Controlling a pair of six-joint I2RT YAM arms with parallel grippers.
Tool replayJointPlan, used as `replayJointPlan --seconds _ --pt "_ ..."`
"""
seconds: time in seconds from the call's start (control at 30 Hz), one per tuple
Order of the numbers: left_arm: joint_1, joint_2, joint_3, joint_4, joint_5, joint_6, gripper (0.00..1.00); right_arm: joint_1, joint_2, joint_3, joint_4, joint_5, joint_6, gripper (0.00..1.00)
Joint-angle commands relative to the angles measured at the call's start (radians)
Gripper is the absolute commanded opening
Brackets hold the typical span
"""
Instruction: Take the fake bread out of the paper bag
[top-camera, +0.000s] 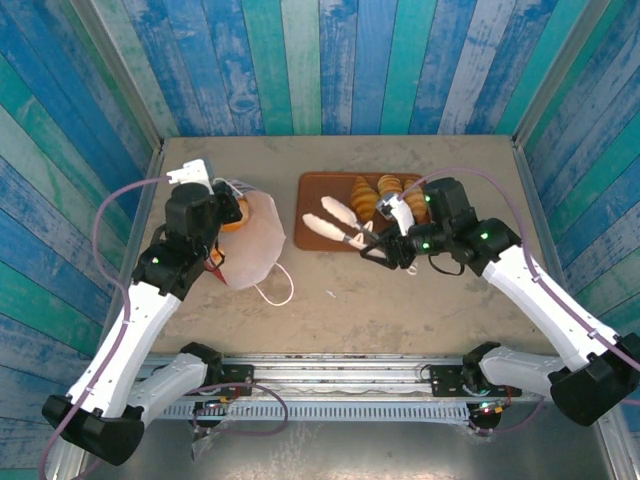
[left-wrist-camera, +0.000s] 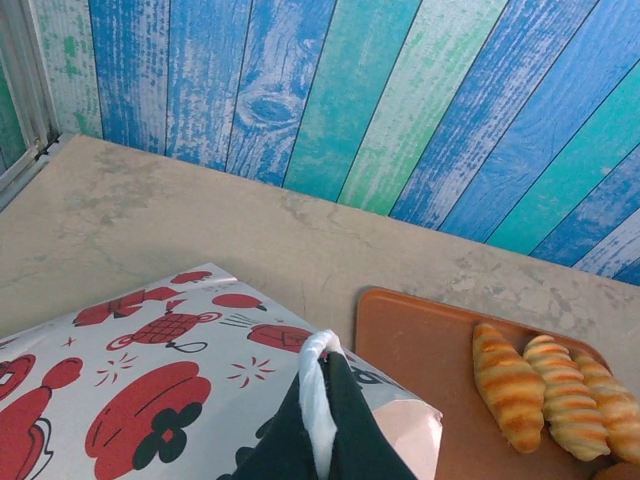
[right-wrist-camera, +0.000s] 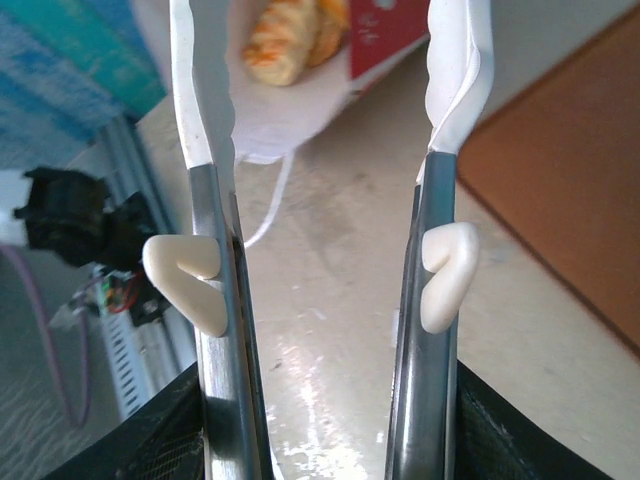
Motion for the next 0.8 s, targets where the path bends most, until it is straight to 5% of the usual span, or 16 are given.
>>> replayJointPlan --seconds 0.0,0.2,0.5,0.6,0.77 --pt "-0.003 0.0 0.006 -0.02 -0.051 0.033 0.0 0.038 -0.008 0.013 0.037 -0.091 -0.037 0.53" --pt "-0.003 -0.008 0.012 -0.062 -0.111 0.042 0.0 0.181 0.027 0.03 0.038 -0.059 -0.053 0.52" --pt "-0.003 -0.046 -0.008 -0.085 -0.113 -0.004 0.0 0.469 0.238 0.143 0.064 0.372 -0.053 0.51" --pt "-0.003 -0.049 -0.013 -0.078 -0.097 -0.015 0.0 0.503 0.335 0.208 0.062 0.456 -0.01 0.5" --pt "-0.003 -0.037 -0.007 -0.056 -0.057 -0.02 0.0 0.506 0.479 0.328 0.065 0.419 0.076 0.5"
